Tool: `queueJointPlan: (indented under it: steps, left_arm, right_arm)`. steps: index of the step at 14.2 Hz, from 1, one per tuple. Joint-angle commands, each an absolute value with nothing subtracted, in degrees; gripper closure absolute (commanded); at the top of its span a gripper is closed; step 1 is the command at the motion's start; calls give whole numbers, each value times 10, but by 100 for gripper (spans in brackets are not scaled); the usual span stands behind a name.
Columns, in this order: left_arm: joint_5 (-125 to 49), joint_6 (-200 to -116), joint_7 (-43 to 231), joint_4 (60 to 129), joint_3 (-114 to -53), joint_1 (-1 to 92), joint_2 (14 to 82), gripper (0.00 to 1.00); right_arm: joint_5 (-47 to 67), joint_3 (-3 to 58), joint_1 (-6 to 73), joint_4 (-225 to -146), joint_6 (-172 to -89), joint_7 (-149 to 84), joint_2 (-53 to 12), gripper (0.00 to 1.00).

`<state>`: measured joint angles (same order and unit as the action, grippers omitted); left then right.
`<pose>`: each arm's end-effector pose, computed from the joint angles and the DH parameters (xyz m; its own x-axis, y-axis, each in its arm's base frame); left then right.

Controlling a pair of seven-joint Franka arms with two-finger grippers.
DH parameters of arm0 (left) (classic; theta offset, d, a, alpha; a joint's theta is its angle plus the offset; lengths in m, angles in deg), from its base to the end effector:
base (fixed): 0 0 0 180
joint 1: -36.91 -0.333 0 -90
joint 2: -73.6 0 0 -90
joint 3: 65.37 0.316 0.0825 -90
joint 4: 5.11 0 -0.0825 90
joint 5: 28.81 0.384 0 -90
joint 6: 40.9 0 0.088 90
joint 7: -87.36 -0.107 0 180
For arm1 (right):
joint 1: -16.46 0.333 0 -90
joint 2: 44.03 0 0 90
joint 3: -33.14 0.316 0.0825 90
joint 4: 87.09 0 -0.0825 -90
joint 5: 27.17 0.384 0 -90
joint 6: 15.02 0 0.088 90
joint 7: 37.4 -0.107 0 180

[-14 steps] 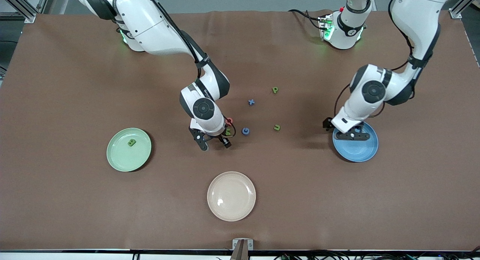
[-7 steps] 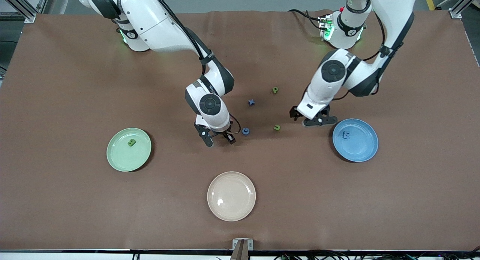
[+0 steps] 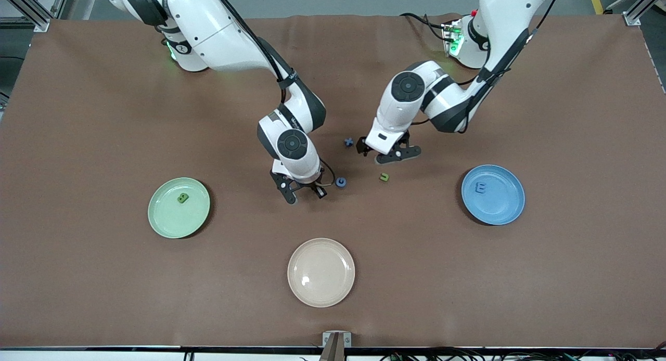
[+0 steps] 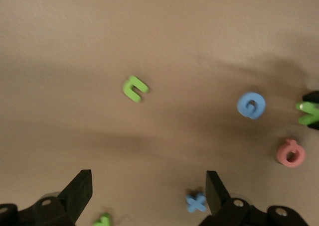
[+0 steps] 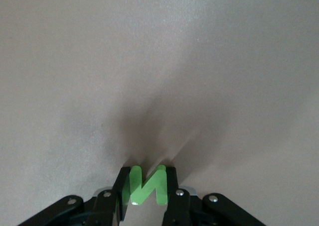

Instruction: Sort upper and lower case letters into plates

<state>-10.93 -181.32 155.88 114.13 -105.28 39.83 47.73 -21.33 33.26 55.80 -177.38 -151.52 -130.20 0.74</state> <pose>0.4377 -0.3939 0.2585 0.9644 0.2597 -0.0498 0.2631 -0.9615 0.0799 0.5411 0.4464 0.1810 0.5355 -0.8413 -0.0743 -0.8442 -0.5357 -0.0188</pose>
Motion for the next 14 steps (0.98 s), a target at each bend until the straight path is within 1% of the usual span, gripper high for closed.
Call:
queueJointPlan:
  steps: [1, 4, 6, 8, 11, 12, 14]
  left_arm:
    - [-104, -1800, 1594, 1117, -1053, 421, 452, 0]
    - [-97, -1801, 1620, 1103, -1049, 446, 429, 0]
    - [-97, -1800, 1620, 1094, -1040, 466, 419, 0]
    - [-97, -1800, 1629, 1079, -1026, 488, 407, 0]
    - [-97, -1800, 1656, 1063, -983, 547, 392, 0]
    - [-97, -1800, 1662, 1063, -966, 568, 391, 0]
    - [-97, -1800, 1675, 1064, -953, 584, 380, 0]
  right_arm:
    - [-219, 329, 535, -1777, -1479, -1275, -17, 100]
    - [-218, 330, 473, -1780, -1376, -1154, -72, 100]
    - [-216, 330, 423, -1791, -1334, -1073, -112, 100]
    - [-216, 330, 382, -1820, -1321, -983, -146, 100]
    - [-230, 329, 319, -1873, -1351, -855, -165, 100]
    - [-231, 330, 299, -1890, -1376, -830, -168, 100]
    - [-231, 329, 284, -1935, -1442, -798, -166, 100]
